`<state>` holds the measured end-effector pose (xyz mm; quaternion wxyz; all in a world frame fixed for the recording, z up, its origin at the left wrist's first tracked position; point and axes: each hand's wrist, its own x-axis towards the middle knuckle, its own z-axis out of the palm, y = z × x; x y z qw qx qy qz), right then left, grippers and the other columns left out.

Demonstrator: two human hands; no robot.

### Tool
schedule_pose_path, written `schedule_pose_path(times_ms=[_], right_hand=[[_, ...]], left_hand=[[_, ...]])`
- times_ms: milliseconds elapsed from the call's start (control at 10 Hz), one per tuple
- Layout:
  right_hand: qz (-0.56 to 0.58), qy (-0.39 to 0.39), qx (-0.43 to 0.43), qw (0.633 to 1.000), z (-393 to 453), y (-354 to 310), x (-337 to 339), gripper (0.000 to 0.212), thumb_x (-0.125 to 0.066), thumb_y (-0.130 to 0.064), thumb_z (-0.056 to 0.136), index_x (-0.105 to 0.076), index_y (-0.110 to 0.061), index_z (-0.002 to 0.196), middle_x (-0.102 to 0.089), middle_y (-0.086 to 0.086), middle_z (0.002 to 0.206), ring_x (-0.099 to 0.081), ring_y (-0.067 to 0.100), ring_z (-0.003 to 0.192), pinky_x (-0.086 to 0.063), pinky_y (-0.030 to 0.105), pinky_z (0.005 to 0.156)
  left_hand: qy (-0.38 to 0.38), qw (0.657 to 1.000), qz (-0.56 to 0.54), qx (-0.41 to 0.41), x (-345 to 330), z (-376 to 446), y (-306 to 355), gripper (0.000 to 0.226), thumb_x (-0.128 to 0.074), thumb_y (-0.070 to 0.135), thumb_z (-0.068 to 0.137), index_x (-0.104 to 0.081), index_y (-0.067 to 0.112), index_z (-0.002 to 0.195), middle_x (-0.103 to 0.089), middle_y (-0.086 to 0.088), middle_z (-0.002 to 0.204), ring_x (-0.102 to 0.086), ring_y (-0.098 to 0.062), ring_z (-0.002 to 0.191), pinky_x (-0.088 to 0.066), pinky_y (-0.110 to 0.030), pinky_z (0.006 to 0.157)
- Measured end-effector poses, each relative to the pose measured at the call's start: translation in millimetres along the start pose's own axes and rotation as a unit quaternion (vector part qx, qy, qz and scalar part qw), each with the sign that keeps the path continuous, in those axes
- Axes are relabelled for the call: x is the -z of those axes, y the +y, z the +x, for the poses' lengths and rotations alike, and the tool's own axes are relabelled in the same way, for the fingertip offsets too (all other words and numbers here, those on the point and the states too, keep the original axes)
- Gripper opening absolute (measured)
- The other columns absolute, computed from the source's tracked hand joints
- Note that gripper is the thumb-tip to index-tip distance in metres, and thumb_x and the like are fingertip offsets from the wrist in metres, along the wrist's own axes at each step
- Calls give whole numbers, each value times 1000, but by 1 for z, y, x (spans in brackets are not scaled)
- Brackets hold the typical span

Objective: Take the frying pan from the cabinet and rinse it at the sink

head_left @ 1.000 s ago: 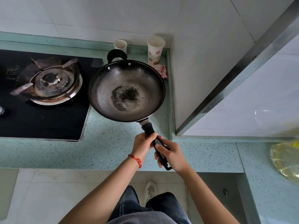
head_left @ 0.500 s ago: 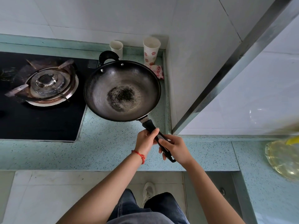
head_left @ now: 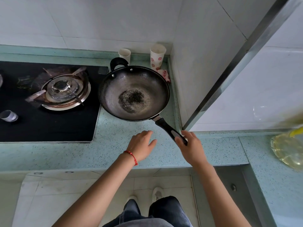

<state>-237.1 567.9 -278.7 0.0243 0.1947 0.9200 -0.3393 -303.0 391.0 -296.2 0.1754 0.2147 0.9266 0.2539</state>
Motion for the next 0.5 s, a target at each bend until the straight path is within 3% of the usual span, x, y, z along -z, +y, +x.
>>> schedule_pose_path(times_ms=[100,300,500], right_hand=[[-32,42,-6,999,-18,0,-2,50,-52,-32,91,-42,-9,134,-50,11,136,-52,29,119,-46,42,94],[-82,85,0,993,-63,-6,-1,45,-53,-24,90,-44,-8,132,-52,12,131,-52,31,115,-46,42,90],[-144,85,25,986,-94,-4,0,49,-54,-29,91,-44,-4,132,-47,17,137,-46,34,123,-38,44,101]], left_hand=[[29,995,93,-37,16,-18,-26,48,-39,38,92,-42,10,130,-57,-10,129,-54,-27,115,-40,-41,98],[71,978,178,-78,44,-57,-57,50,-44,39,89,-44,6,128,-57,-13,124,-51,-29,116,-38,-43,99],[64,977,199,-46,55,-95,-63,59,-42,44,89,-35,8,135,-52,-11,131,-46,-28,122,-37,-44,102]])
